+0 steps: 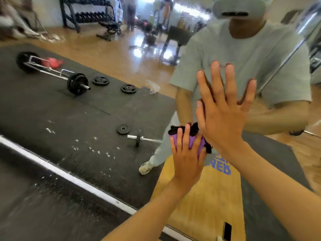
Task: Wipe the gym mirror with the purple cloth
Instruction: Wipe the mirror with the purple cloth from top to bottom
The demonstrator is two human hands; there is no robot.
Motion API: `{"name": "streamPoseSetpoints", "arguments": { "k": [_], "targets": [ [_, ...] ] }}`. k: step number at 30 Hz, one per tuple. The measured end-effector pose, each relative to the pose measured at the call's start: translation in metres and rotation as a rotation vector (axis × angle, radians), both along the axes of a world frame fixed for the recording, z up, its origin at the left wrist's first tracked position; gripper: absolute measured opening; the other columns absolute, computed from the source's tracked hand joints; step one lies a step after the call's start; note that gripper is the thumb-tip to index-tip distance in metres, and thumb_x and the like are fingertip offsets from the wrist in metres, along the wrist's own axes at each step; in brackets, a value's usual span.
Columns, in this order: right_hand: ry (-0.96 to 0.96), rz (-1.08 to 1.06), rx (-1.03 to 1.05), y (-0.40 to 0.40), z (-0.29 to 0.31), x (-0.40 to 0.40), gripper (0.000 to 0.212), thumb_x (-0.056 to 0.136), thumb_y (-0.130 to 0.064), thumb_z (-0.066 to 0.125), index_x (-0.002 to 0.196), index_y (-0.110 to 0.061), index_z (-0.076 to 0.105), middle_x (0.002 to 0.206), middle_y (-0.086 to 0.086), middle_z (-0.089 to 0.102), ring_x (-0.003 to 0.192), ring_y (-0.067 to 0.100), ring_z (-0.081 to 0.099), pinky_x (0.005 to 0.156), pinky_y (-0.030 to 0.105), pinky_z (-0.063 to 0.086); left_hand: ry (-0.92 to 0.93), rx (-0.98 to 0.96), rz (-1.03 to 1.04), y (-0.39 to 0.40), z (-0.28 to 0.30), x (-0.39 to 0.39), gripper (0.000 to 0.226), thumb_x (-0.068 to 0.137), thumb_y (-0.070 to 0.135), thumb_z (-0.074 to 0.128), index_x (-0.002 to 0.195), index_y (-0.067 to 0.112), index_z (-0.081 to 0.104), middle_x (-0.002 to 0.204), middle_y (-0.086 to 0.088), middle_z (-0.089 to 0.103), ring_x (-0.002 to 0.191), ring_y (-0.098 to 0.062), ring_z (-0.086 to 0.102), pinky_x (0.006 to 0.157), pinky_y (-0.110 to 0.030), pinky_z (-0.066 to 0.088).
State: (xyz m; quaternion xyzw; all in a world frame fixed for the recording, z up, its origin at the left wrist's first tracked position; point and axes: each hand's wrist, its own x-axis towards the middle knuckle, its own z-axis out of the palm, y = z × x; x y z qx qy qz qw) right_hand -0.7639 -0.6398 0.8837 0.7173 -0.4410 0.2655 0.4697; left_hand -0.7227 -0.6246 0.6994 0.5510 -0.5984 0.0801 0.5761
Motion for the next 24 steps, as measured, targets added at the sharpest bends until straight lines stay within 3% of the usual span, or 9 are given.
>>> {"name": "streamPoseSetpoints", "arguments": {
  "k": [4,9,11,13,16,19,22,24],
  "targets": [
    [0.103,0.051,0.067,0.0,0.002,-0.009,0.064,0.109,-0.035,0.032,0.167,-0.026,0.008,0.174,0.001,0.005,0.16,0.024,0.003,0.119,0.069,0.0,0.187,0.104,-0.022,0.015,-0.03,-0.041,0.059,0.115,0.043,0.028,0.169,0.033,0.005,0.177,-0.001,-0.004,0.163,-0.028,0.001,0.13,-0.051,0.007],
    [0.246,0.121,0.124,0.002,0.002,-0.021,0.067,0.108,-0.036,0.033,0.167,-0.023,0.004,0.175,0.002,-0.001,0.161,0.022,-0.002,0.121,0.062,-0.015,0.433,0.2,0.01,0.029,-0.068,-0.061,0.06,0.114,0.046,0.027,0.167,0.043,-0.003,0.176,0.012,-0.007,0.163,-0.021,-0.002,0.123,-0.059,0.023],
    [0.272,0.128,0.11,0.001,0.002,-0.021,0.067,0.108,-0.036,0.033,0.167,-0.022,0.006,0.175,0.003,0.001,0.162,0.023,0.0,0.12,0.059,-0.019,0.564,0.222,0.008,0.034,-0.065,-0.068,0.059,0.113,0.051,0.024,0.164,0.05,-0.007,0.174,0.019,-0.009,0.163,-0.017,-0.004,0.123,-0.064,0.026],
    [0.279,0.123,0.108,0.001,0.001,-0.02,0.067,0.107,-0.035,0.032,0.167,-0.022,0.006,0.175,0.002,-0.001,0.162,0.022,0.0,0.119,0.059,-0.021,0.666,0.207,-0.001,0.033,-0.042,-0.073,0.059,0.113,0.053,0.021,0.163,0.051,-0.009,0.174,0.02,-0.01,0.163,-0.018,-0.005,0.127,-0.062,0.02],
    [0.306,0.145,0.146,0.002,-0.002,-0.015,0.07,0.106,-0.036,0.036,0.167,-0.023,0.006,0.175,0.001,-0.005,0.161,0.021,-0.005,0.119,0.058,-0.024,0.474,0.126,0.019,0.018,-0.002,-0.072,0.06,0.114,0.049,0.022,0.166,0.042,-0.009,0.176,0.008,-0.013,0.163,-0.025,-0.006,0.131,-0.053,0.007],
    [0.339,0.161,0.159,0.001,-0.006,-0.009,0.069,0.107,-0.036,0.034,0.167,-0.022,0.005,0.175,0.001,-0.008,0.161,0.022,-0.007,0.117,0.057,-0.029,0.314,0.052,0.038,0.0,0.011,-0.055,0.061,0.113,0.054,0.02,0.167,0.039,-0.005,0.174,0.01,-0.018,0.163,-0.024,-0.008,0.131,-0.051,0.001],
    [0.332,0.166,0.175,-0.001,-0.008,-0.008,0.067,0.108,-0.034,0.031,0.167,-0.023,0.002,0.175,0.001,-0.01,0.161,0.021,-0.01,0.116,0.056,-0.03,0.34,0.052,0.025,-0.002,-0.015,-0.047,0.055,0.112,0.056,0.023,0.165,0.04,0.018,0.175,0.01,-0.011,0.163,-0.024,-0.004,0.131,-0.05,0.002],
    [0.325,0.176,0.171,-0.002,-0.011,-0.007,0.067,0.107,-0.034,0.032,0.167,-0.022,0.004,0.175,0.001,-0.009,0.161,0.021,-0.01,0.117,0.056,-0.028,0.427,0.082,0.086,0.0,-0.041,-0.045,0.059,0.112,0.054,0.025,0.167,0.042,0.007,0.176,0.008,-0.006,0.163,-0.026,-0.001,0.131,-0.045,0.0]
  ]
}}
